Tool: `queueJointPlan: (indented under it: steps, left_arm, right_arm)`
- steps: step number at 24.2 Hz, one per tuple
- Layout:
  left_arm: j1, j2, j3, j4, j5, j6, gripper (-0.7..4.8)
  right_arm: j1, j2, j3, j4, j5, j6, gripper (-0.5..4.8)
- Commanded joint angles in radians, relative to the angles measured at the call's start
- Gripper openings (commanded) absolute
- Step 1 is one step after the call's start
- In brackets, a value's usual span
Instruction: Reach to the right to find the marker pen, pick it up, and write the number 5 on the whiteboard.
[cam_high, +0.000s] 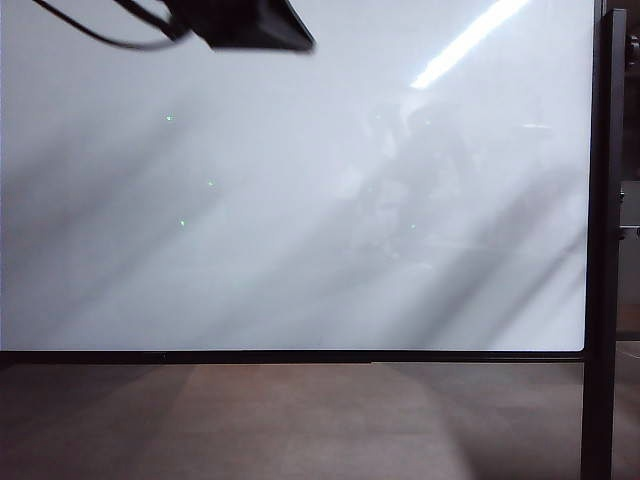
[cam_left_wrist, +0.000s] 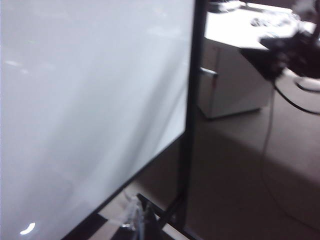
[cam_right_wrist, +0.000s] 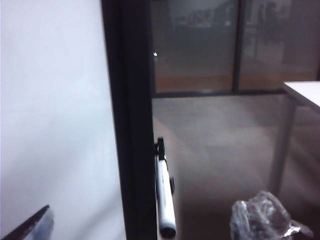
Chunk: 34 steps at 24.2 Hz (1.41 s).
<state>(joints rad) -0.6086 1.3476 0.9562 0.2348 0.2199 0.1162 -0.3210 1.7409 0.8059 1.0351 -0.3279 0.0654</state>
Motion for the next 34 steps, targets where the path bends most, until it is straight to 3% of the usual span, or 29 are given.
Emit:
queueJointPlan:
  steps: [1, 5, 11, 17, 18, 19, 20, 26, 28, 34]
  left_arm:
    - [0.0, 0.021, 0.006, 0.101, 0.029, 0.003, -0.05]
    - [-0.003, 0.072, 0.069, 0.08, 0.031, -0.045, -0.05]
    - [-0.008, 0.142, 0.099, 0.035, 0.028, -0.044, -0.05]
    - [-0.008, 0.178, 0.099, 0.024, 0.028, -0.045, -0.05]
    - [-0.008, 0.182, 0.099, 0.025, 0.028, -0.045, -0.05]
    - [-0.008, 0.182, 0.099, 0.015, 0.029, -0.045, -0.05]
    - [-0.008, 0.182, 0.099, 0.009, 0.028, -0.045, -0.05]
    - [-0.008, 0.182, 0.099, 0.003, 0.031, -0.045, -0.05]
    - [-0.008, 0.182, 0.099, 0.002, 0.03, -0.045, -0.05]
    - [-0.008, 0.182, 0.099, -0.04, 0.031, -0.045, -0.05]
  right_arm:
    - [-0.011, 0.128, 0.145, 0.035, -0.08, -0.032, 4.79]
    - [-0.01, 0.287, 0.301, 0.032, -0.101, -0.068, 4.79]
    - [-0.006, 0.409, 0.356, 0.041, -0.093, -0.169, 4.79]
    - [0.005, 0.472, 0.434, 0.04, -0.094, -0.171, 4.79]
    - [0.007, 0.474, 0.434, 0.04, -0.094, -0.171, 4.67]
    - [0.013, 0.474, 0.433, 0.039, -0.098, -0.171, 3.72]
    - [0.016, 0.474, 0.432, 0.037, -0.097, -0.171, 3.49]
    - [0.02, 0.48, 0.432, 0.011, -0.097, -0.165, 3.41]
    - [0.021, 0.48, 0.432, -0.017, -0.097, -0.158, 2.71]
    - [0.025, 0.48, 0.433, -0.011, -0.095, -0.14, 2.71]
